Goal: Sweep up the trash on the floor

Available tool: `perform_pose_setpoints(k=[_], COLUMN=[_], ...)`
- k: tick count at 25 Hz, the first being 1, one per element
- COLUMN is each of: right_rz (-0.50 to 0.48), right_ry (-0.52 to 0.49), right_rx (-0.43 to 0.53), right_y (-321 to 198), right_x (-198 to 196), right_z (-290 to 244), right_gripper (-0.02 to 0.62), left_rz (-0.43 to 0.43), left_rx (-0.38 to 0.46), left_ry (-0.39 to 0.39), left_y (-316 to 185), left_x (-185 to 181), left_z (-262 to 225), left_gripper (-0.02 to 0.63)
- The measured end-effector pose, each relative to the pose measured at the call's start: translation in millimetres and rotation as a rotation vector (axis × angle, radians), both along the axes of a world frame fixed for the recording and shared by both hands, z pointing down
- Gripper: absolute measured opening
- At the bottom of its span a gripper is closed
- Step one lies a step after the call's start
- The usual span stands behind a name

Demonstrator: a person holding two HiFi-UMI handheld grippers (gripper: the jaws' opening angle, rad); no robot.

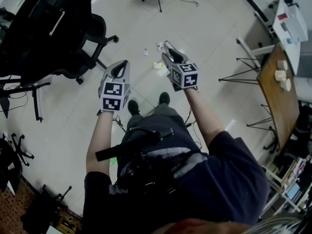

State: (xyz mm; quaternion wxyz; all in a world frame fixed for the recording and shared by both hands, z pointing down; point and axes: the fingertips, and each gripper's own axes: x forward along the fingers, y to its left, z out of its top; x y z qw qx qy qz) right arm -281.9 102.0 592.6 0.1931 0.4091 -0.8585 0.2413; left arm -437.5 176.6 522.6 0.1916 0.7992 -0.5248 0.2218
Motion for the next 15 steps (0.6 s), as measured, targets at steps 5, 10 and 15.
perform_pose_setpoints(k=[5, 10, 15], right_rz=[0.139, 0.23, 0.276], right_ry=[-0.03, -0.038, -0.042], right_rx=[0.017, 0.023, 0.012], right_y=[-24, -35, -30], right_x=[-11, -22, -33], right_z=[-9, -16, -15], right_gripper=[0.147, 0.147, 0.147], left_rz=[0.023, 0.033, 0.052], left_rx=[-0.011, -0.012, -0.008], left_ry=[0.019, 0.049, 0.071], left_y=[2, 2, -1], left_x=[-41, -64, -68], left_z=[11, 19, 20], left_gripper=[0.003, 0.003, 0.003])
